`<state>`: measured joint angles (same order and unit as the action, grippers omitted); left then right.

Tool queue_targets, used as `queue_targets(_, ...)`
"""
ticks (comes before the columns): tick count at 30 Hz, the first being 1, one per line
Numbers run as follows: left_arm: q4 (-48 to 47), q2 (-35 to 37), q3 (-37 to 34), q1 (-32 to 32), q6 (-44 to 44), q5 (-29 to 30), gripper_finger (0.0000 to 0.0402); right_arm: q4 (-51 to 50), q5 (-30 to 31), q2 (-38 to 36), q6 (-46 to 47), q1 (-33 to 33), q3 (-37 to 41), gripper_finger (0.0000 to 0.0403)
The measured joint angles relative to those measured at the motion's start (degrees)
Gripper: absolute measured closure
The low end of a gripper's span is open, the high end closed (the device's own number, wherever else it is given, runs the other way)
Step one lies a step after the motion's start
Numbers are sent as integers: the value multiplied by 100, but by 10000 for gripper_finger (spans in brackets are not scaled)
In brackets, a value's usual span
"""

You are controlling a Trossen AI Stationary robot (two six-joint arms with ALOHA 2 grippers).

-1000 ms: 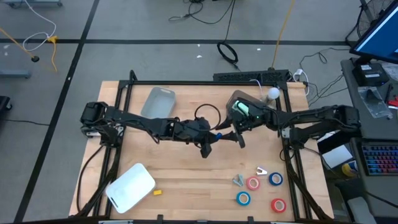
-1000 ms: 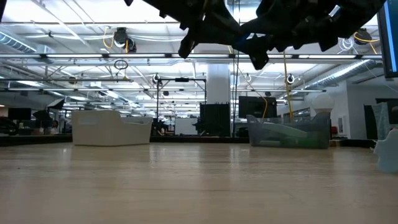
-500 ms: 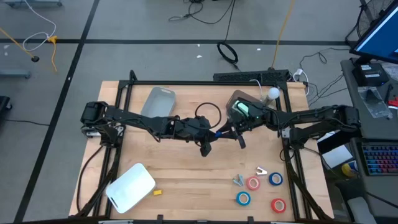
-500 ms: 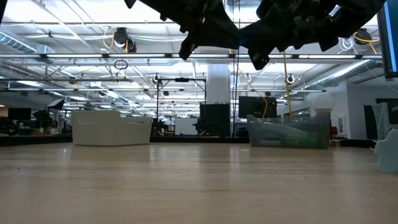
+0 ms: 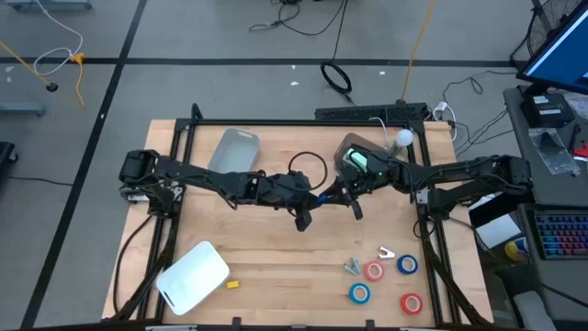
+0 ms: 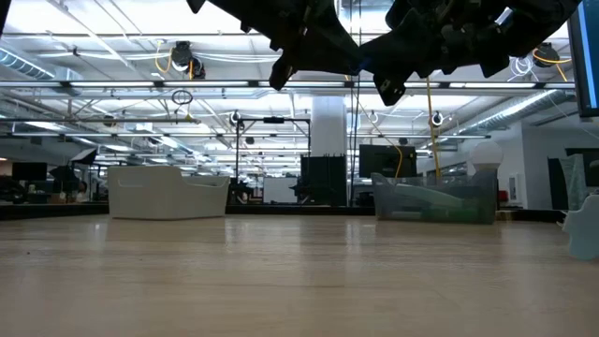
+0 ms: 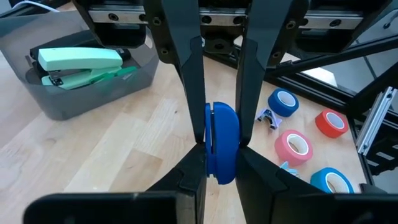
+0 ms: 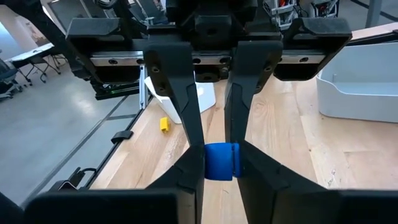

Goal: Pick and place Stapler, Stapler remover, tape
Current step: Put the blue stapler into the black bin

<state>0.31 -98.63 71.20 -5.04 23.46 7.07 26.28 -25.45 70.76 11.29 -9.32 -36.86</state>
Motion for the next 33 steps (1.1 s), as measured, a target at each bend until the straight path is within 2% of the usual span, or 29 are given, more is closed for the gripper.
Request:
queue_targets(5, -83, 0, 7, 4, 16, 26, 314, -7, 37, 4, 0, -36, 0, 342)
queue_targets(13, -489, 0, 7, 31, 88, -66, 227, -11, 121, 4, 63, -214, 2, 345)
queue_targets(18, -1497, 0, 7, 45, 268, -276, 188, -254, 118, -22, -27, -535, 2, 345)
queue_targets(22, -2545, 0, 7, 52, 616, -171, 182, -768, 240, -49, -263, -903, 6, 346)
queue_targets(27, -3237, 0, 7, 12, 728, 7, 189, -1701, 964, -160, -571, -1277, 9, 346)
queue_targets(33, -3272, 0, 7, -64, 599, 413, 192, -2477, 1991, -402, -1043, -1572, 7, 346)
